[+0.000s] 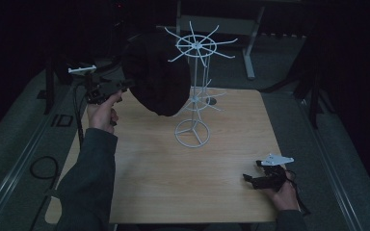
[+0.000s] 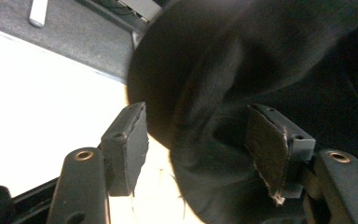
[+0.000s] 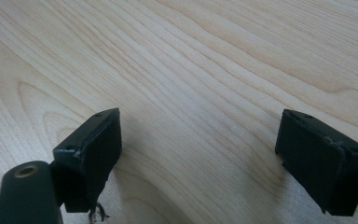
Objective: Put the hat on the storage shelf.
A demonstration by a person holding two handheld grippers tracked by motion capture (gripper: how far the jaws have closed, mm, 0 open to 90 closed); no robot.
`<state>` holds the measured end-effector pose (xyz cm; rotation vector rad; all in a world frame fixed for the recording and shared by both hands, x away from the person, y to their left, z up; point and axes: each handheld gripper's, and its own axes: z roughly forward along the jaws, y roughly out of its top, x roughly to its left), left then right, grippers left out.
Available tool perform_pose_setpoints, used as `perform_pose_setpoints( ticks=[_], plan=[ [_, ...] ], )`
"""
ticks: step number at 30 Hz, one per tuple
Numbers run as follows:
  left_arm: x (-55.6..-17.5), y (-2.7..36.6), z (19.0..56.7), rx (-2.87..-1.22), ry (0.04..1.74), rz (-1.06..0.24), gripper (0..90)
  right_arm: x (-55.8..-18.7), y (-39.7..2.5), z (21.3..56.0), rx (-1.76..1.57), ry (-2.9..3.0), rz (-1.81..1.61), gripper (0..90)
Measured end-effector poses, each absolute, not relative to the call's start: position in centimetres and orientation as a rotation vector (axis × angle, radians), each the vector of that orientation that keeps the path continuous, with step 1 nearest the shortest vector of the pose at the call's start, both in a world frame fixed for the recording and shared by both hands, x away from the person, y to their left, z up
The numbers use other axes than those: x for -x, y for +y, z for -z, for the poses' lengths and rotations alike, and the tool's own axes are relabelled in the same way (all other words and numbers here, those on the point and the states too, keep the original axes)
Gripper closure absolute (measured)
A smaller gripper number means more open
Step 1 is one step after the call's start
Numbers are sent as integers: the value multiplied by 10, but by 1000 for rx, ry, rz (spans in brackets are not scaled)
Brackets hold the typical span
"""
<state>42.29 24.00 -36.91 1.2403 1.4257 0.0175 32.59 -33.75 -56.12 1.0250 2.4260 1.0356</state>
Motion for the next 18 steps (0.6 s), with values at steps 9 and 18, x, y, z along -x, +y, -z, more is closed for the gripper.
perform_pose_setpoints(
  ticks=[9,18],
  plan=[
    [-421,240,369,-1270,1423,-46,376,-326,-337,561,-1029,2426,-1035,143],
    [-416,233,368,-1352,1407,-110,381,-326,-337,561,-1030,2424,-1036,144]
  ],
)
